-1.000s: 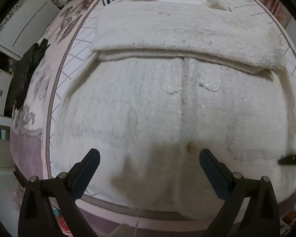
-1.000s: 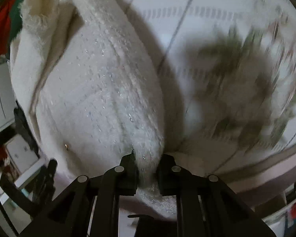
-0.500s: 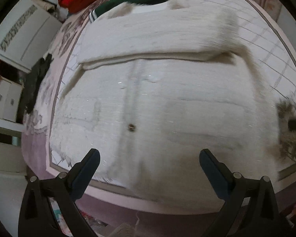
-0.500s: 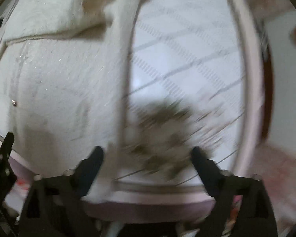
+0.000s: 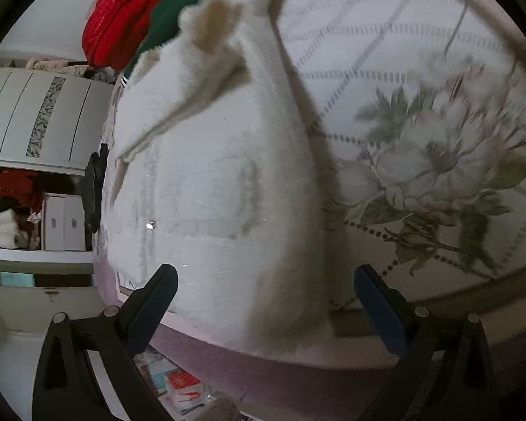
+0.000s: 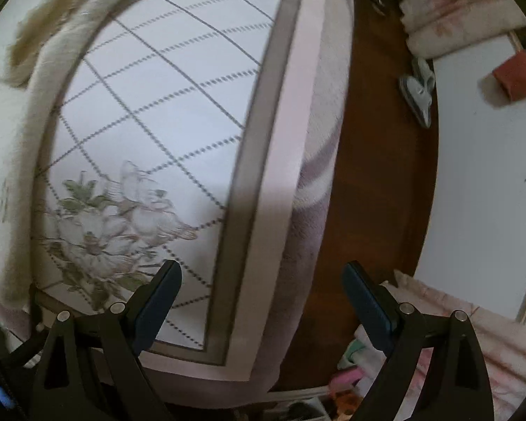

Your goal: Fold large clothes

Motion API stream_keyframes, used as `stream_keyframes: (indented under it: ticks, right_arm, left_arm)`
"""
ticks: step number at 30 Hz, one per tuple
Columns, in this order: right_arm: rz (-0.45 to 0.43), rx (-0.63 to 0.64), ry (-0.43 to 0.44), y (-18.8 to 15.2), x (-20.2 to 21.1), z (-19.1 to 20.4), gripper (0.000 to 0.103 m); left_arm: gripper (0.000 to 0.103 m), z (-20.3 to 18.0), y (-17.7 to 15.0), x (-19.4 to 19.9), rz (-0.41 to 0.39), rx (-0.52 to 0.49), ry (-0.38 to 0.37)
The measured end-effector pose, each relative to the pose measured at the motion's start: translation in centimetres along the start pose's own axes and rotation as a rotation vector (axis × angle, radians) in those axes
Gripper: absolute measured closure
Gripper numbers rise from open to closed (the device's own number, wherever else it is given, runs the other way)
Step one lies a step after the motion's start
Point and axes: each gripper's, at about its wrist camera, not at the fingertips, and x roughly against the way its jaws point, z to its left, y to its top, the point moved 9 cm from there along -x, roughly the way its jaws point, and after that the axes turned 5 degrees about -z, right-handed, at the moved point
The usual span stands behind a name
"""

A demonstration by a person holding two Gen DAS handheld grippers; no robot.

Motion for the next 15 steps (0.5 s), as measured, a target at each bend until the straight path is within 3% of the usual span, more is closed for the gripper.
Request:
stream_keyframes:
  ticks: [4,6,7,8,10,13,15]
  right_arm:
    - [-0.003,0.017,0.027,1.8,-1.5,-0.6,0.009]
    - [-0.008,0.027,0.051,2.6,-1.3,0.2,0.009]
    - [-0.012,0.024,0.077,2.9,-1.5,0.3,0.009]
    - [-0.011,0.013,0.123,3.5,-1.9,0.8,0.009]
    - [0.012,-0.059,0.301,4.8,-2.4,2.1,0.009]
    - [0.103,-0.317,0.840,7.7,-2.3,5.2,0.009]
    - [0.132,-0.437,1.056,10.4,-2.0,6.5,0.009]
  left_arm:
    - [0.001,1.9,0.4,-3.2,0.060,0.064,0.049]
    - [0.027,4.1,1.2,-3.9,0.070,0.139,0.037]
    - [0.062,4.8,1.4,-4.0,0.074,0.178,0.002]
    - [0.086,5.4,1.5,-4.0,0.082,0.228,-0.055]
    - [0.089,7.4,2.1,-3.5,0.069,0.336,-0.137]
    - [0.092,10.2,2.6,-2.5,0.036,0.391,-0.158]
    - [0.092,11.6,2.9,-2.1,0.029,0.425,-0.180]
